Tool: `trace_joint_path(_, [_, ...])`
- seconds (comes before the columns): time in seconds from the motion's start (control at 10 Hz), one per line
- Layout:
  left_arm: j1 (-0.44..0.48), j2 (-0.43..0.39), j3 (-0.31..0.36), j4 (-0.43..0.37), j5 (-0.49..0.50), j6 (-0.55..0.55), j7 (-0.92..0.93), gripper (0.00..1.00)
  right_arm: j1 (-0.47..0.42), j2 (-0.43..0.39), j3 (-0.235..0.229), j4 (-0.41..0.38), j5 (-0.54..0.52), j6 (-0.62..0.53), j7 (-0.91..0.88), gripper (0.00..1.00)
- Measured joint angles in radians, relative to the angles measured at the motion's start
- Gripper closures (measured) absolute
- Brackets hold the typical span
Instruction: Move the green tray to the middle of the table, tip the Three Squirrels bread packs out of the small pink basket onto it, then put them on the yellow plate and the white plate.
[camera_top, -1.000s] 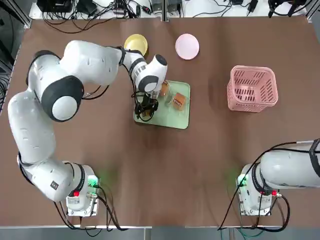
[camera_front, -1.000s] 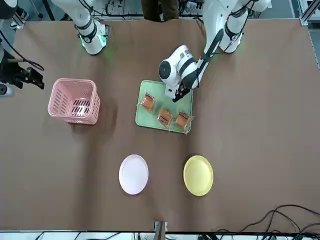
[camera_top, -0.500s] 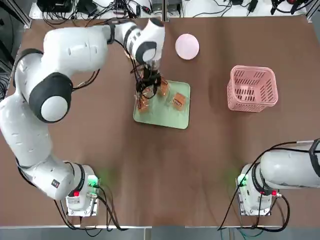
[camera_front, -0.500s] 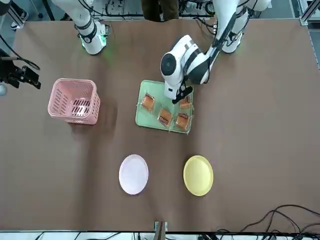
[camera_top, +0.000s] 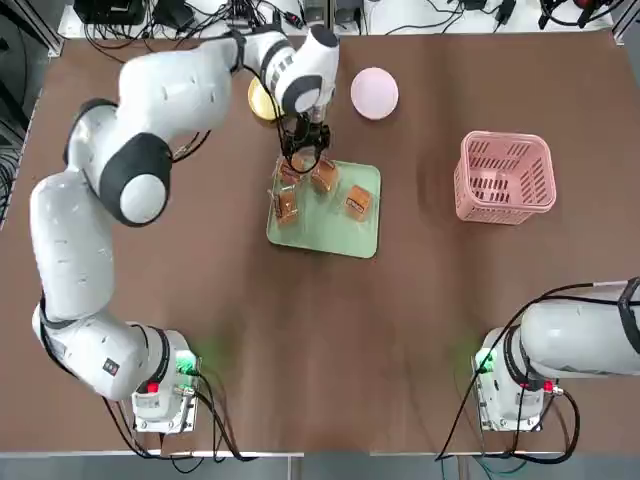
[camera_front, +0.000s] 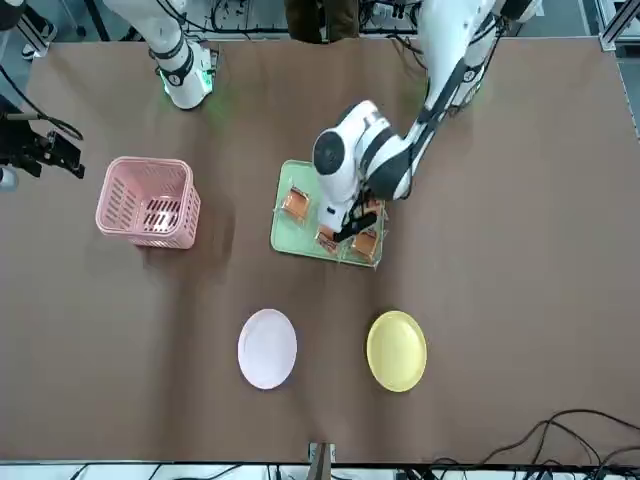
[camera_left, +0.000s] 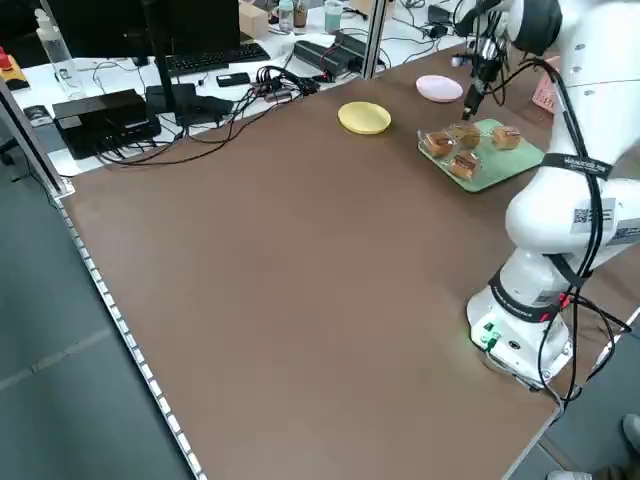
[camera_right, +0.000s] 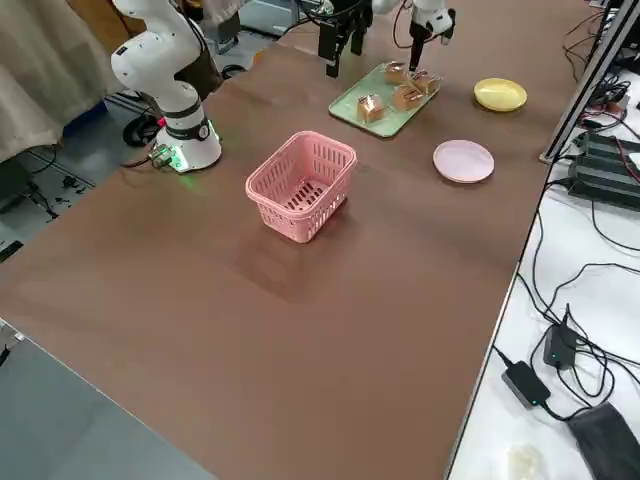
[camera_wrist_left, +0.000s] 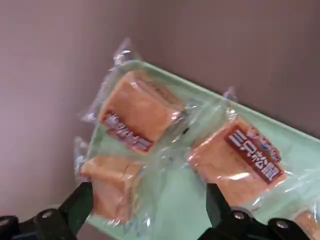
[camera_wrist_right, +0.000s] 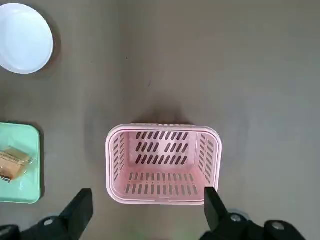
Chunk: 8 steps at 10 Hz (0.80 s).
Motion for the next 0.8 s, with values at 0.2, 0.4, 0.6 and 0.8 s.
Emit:
trace_joint_path(0.2, [-0.014, 0.046, -0.001, 0.023, 0.008, 0.081, -0.005, 0.00, 0.000, 0.000, 0.001, 0.000, 0.000, 0.000, 0.000, 0.02])
trace_joint_path(0.4, [-0.043, 0.063, -0.003, 0.077, 0.008, 0.101, -0.067, 0.00, 0.000, 0.000, 0.001, 0.000, 0.000, 0.000, 0.000, 0.02])
trace_joint_path(0.6, [-0.096, 0.096, -0.001, 0.123, 0.008, 0.156, -0.166, 0.00, 0.000, 0.000, 0.001, 0.003, 0.000, -0.002, 0.000, 0.02])
trace_joint_path(0.8, [-0.153, 0.131, 0.022, 0.139, 0.010, 0.284, -0.224, 0.00, 0.002, 0.000, 0.003, 0.009, 0.000, -0.004, 0.000, 0.02])
